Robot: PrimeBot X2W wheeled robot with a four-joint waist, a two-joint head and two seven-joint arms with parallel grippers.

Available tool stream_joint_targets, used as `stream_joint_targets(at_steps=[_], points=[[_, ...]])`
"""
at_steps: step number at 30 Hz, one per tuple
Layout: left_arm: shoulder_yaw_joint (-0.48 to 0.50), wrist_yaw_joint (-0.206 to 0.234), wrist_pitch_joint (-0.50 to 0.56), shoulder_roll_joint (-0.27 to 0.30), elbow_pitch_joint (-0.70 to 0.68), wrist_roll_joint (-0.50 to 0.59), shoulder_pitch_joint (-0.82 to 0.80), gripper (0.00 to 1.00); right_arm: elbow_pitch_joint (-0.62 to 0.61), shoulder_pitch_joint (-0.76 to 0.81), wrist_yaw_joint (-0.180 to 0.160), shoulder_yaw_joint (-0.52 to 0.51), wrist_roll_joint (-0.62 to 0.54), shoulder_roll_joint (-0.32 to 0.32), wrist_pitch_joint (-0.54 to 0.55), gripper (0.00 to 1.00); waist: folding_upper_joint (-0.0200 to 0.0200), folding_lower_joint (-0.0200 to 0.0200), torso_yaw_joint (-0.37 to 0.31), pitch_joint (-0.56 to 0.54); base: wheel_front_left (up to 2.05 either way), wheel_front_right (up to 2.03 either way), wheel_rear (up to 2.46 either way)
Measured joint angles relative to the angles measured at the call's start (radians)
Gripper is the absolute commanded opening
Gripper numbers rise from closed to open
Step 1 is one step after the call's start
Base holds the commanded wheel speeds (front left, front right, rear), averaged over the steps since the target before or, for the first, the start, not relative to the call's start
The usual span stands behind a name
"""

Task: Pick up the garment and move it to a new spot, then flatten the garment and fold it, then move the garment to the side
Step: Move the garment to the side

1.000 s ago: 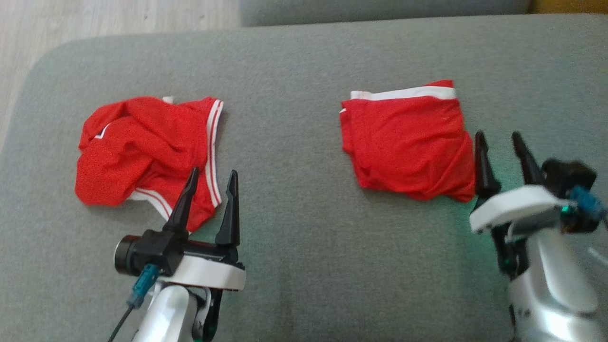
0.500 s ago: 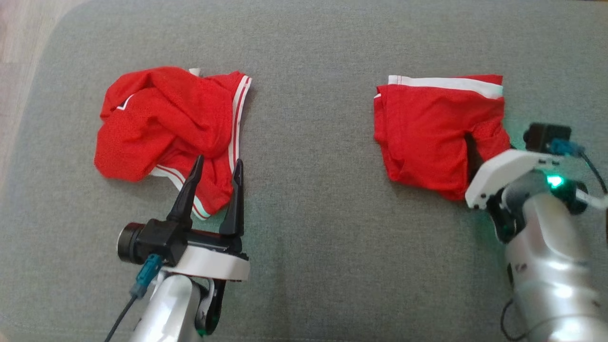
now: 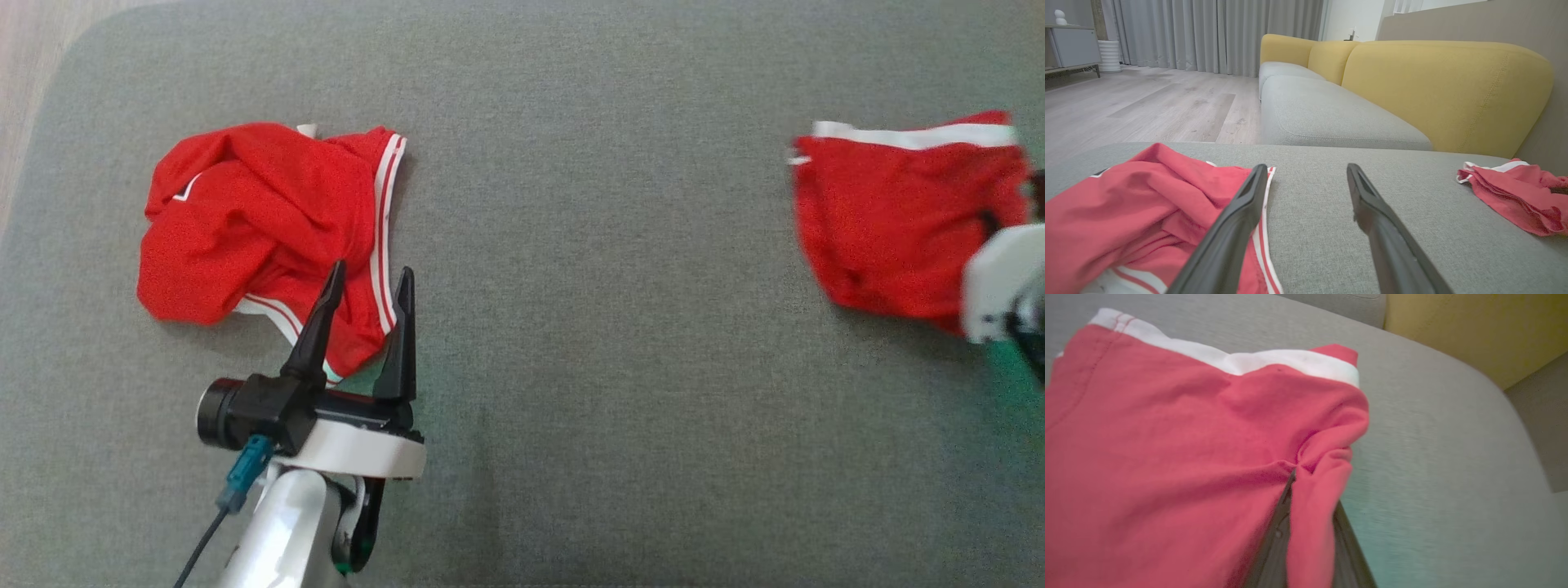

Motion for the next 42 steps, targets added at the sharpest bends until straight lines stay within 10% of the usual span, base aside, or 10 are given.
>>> stream_joint_targets(at_steps=[10, 25, 27, 28, 42], points=[[0.000, -0.005, 0.000, 0.000, -0.004, 0.000, -0.014, 1.00, 0.068, -0.008, 0.000, 0.062, -0.045, -0.254, -0.012, 0.00, 0.0000, 0.0000, 0.021, 0.020, 0.00, 0.00, 0.00], [0.004, -0.005, 0.000, 0.000, -0.004, 0.000, -0.014, 1.00, 0.150, -0.065, 0.000, -0.009, -0.097, -0.273, -0.055, 0.01, 0.0000, -0.0001, 0.034, 0.022, 0.00, 0.00, 0.00], [0.006, -0.005, 0.000, 0.000, -0.003, 0.000, -0.014, 1.00, 0.149, -0.073, 0.000, -0.033, -0.097, -0.262, -0.059, 0.91, 0.0000, -0.0001, 0.031, 0.020, 0.00, 0.00, 0.00], [0.007, -0.005, 0.000, 0.000, -0.003, 0.000, -0.014, 1.00, 0.148, -0.077, 0.000, -0.044, -0.097, -0.255, -0.059, 1.00, 0.0000, -0.0001, 0.030, 0.018, 0.00, 0.00, 0.00], [0.028, -0.004, 0.000, 0.000, -0.002, 0.000, 0.011, 1.00, -0.070, -0.077, 0.000, -0.123, -0.118, -0.021, -0.167, 1.00, 0.0000, -0.0001, -0.001, -0.093, 0.00, 0.00, 0.00]])
